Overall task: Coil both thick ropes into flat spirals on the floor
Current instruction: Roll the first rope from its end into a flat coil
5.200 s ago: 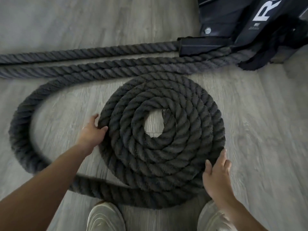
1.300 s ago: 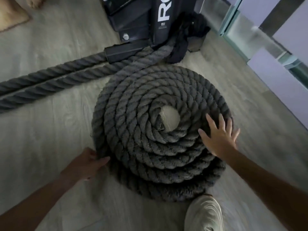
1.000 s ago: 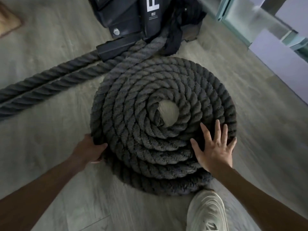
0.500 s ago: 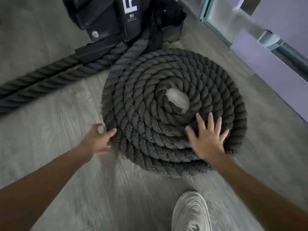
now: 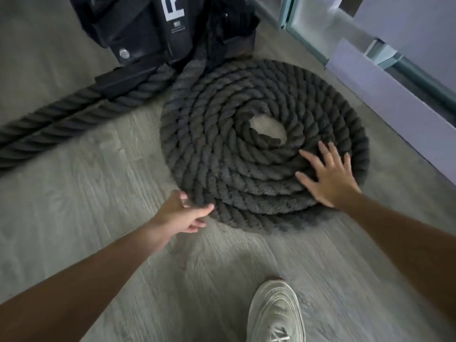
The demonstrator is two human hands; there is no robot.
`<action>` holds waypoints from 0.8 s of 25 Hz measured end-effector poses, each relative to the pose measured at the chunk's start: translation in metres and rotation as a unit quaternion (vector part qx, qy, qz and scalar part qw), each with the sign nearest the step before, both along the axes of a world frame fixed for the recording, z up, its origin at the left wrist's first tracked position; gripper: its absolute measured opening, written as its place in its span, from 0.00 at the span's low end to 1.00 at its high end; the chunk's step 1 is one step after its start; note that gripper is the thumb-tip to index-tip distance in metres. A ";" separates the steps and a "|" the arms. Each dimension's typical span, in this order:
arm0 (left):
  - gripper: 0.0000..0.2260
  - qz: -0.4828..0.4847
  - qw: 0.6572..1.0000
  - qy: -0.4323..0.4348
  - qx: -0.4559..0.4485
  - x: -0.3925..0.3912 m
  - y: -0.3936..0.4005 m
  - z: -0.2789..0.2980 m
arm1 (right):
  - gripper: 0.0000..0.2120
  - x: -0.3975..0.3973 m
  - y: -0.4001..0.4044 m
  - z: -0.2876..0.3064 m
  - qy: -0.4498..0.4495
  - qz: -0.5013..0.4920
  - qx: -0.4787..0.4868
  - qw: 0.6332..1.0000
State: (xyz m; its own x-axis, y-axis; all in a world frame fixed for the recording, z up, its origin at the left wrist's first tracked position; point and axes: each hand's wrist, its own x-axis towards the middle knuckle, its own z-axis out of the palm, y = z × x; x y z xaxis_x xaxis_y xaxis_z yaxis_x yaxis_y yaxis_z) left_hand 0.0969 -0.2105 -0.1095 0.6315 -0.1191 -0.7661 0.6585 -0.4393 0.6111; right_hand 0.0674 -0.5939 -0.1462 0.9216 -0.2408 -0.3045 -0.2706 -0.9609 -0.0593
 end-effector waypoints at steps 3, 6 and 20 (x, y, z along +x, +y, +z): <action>0.29 -0.113 0.993 -0.016 -0.042 -0.014 -0.005 0.006 | 0.28 0.040 -0.033 0.021 0.061 -0.078 0.008 0.995; 0.33 -0.073 0.995 -0.065 -0.038 0.002 -0.012 0.009 | 0.28 0.055 0.010 0.032 -0.010 -0.094 0.028 0.995; 0.47 -0.146 0.989 0.009 -0.038 0.023 -0.041 0.029 | 0.53 0.068 0.062 0.030 0.190 -0.018 0.055 0.980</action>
